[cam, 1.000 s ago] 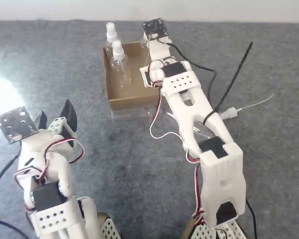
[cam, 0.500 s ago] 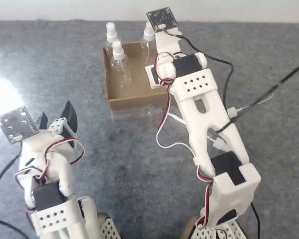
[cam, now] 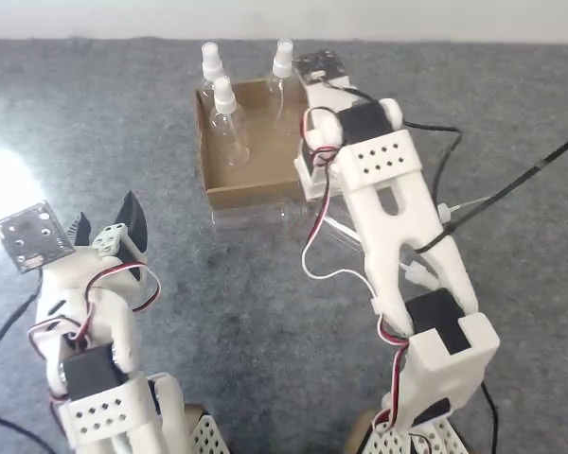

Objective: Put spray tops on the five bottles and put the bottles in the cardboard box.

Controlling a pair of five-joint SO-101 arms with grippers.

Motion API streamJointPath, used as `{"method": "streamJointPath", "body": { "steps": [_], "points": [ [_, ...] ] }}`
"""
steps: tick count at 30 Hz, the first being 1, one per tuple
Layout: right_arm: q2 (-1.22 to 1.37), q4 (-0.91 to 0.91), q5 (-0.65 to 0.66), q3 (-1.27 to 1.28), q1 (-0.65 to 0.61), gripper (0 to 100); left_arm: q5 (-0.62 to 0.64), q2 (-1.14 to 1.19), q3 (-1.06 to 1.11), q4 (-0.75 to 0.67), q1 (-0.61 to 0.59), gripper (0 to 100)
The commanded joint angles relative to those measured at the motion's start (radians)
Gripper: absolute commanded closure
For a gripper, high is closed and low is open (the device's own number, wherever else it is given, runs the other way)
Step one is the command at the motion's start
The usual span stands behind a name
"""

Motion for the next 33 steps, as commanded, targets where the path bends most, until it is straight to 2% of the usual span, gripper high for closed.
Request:
{"method": "streamJointPath", "body": {
  "steps": [1,6,23,29,33],
  "points": [
    [-0.068,0.027,-0.014,-0.046,0.104,85.3,0.009,-0.012,-0.007,-0.028,-0.002,77],
    [-0.045,-0.031,-0.014,0.006,0.174,85.3,0.009,-0.012,-0.007,-0.028,-0.002,77],
    [0.036,-0.455,-0.008,0.439,0.214,85.5,0.009,-0.012,-0.007,-0.028,-0.002,77],
    [0.028,-0.429,-0.006,0.528,0.171,93.9,0.009,-0.012,-0.007,-0.028,-0.003,77],
    [-0.035,-0.357,-0.006,0.589,0.099,94.2,0.009,-0.012,-0.007,-0.028,-0.003,77]
  ]
}}
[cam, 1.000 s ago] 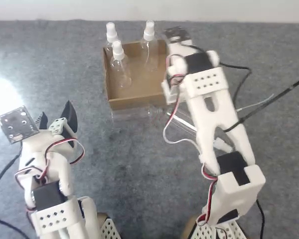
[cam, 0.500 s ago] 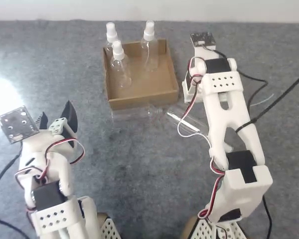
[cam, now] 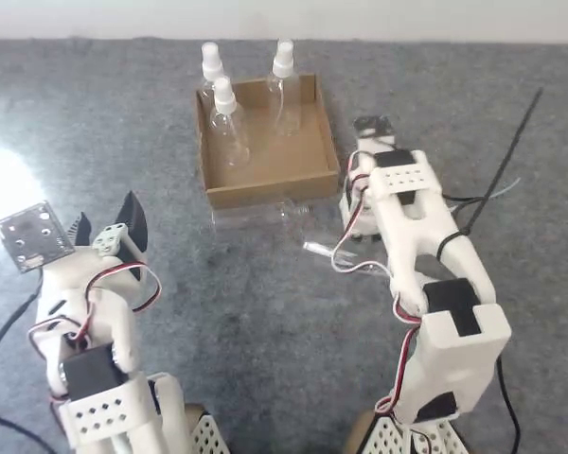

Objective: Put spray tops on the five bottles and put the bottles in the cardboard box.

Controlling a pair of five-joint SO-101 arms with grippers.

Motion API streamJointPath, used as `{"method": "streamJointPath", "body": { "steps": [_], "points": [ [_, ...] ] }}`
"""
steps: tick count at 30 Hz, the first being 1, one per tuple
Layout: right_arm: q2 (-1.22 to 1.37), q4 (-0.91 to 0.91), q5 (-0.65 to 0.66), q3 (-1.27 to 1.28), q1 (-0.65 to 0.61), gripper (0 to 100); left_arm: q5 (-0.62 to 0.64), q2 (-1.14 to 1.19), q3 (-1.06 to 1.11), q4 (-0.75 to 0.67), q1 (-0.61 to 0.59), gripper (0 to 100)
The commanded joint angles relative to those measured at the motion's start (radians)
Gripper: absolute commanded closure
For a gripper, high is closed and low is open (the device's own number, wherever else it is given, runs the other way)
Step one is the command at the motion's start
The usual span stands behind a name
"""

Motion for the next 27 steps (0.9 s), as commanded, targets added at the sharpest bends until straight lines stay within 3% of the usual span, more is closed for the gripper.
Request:
{"method": "streamJointPath", "body": {
  "steps": [1,12,16,20,27],
  "points": [
    [-0.119,0.073,-0.002,0.051,-0.090,94.2,0.009,-0.012,-0.007,-0.028,-0.005,77],
    [-0.538,0.085,0.005,0.333,-0.234,94.3,0.009,-0.012,-0.007,-0.028,-0.005,77],
    [-0.717,0.140,0.064,0.402,-0.274,94.2,0.009,-0.012,-0.007,-0.028,-0.005,77],
    [-0.848,0.214,-0.060,0.411,-0.309,91.1,0.009,-0.012,-0.007,-0.028,-0.005,77],
    [-0.880,0.254,-0.265,0.416,-0.325,69.6,0.009,-0.012,-0.007,-0.028,-0.005,77]
  ]
}}
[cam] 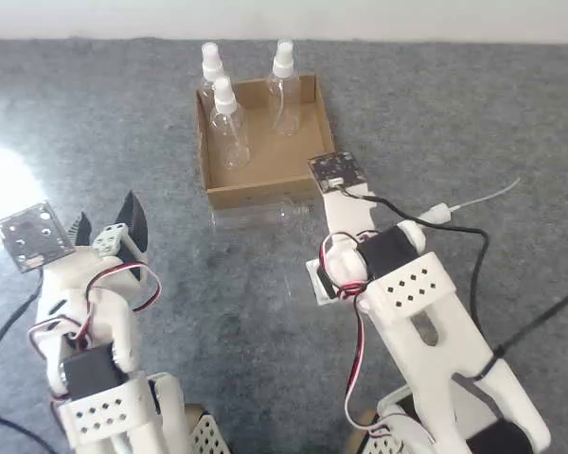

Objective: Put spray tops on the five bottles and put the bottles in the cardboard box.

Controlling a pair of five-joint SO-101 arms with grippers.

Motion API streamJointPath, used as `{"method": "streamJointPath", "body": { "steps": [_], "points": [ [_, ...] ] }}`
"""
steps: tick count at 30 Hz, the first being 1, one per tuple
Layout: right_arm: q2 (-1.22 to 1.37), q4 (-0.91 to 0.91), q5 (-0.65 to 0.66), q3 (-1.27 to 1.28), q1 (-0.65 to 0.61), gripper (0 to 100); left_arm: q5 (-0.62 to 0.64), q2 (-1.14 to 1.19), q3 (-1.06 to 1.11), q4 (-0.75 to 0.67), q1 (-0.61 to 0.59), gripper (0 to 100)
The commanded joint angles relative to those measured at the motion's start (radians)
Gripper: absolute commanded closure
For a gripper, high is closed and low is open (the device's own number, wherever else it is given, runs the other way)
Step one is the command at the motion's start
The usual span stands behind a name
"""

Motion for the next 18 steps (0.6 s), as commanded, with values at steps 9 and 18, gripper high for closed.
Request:
{"method": "streamJointPath", "body": {
  "steps": [9,18],
  "points": [
    [0.122,-0.068,-0.288,-0.017,-0.071,61.5,0.009,-0.012,-0.007,-0.028,-0.005,77],
    [0.295,-0.156,-0.408,-0.121,-0.071,57.0,0.009,-0.012,-0.007,-0.028,-0.005,77]
  ]
}}
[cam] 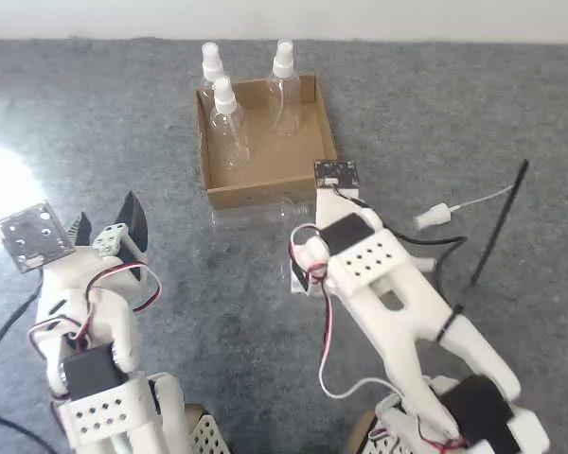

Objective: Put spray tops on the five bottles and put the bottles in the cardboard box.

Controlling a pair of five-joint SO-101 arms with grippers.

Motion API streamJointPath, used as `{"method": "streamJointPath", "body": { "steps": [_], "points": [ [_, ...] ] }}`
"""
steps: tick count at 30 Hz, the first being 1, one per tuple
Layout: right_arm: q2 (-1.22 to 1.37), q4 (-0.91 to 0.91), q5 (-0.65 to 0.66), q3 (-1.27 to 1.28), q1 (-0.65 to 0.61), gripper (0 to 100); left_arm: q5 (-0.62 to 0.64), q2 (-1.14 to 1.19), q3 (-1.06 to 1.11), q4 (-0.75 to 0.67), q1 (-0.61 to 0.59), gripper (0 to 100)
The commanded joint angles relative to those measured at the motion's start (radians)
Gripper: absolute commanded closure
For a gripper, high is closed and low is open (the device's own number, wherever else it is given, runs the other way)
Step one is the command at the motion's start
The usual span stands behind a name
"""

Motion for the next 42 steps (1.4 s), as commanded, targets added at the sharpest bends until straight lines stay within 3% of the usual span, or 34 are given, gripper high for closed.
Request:
{"method": "streamJointPath", "body": {
  "steps": [1,11,18,29,35,42],
  "points": [
    [0.039,-0.021,-0.064,-0.104,-0.010,57.0,0.009,-0.012,-0.007,-0.028,-0.005,77],
    [0.088,-0.019,-0.078,-0.244,-0.008,57.0,0.006,-0.012,-0.007,-0.028,-0.005,77],
    [0.148,-0.094,-0.282,-0.272,-0.007,57.1,0.006,-0.012,-0.007,-0.028,-0.005,77],
    [0.401,-0.231,-0.373,-0.278,0.036,57.1,0.005,-0.012,-0.007,-0.028,-0.005,77],
    [0.450,-0.209,-0.370,-0.270,0.056,57.3,0.005,-0.012,-0.007,-0.028,-0.005,77],
    [0.478,-0.166,-0.365,-0.276,0.058,77.2,0.005,-0.012,-0.007,-0.028,-0.005,77]
  ]
}}
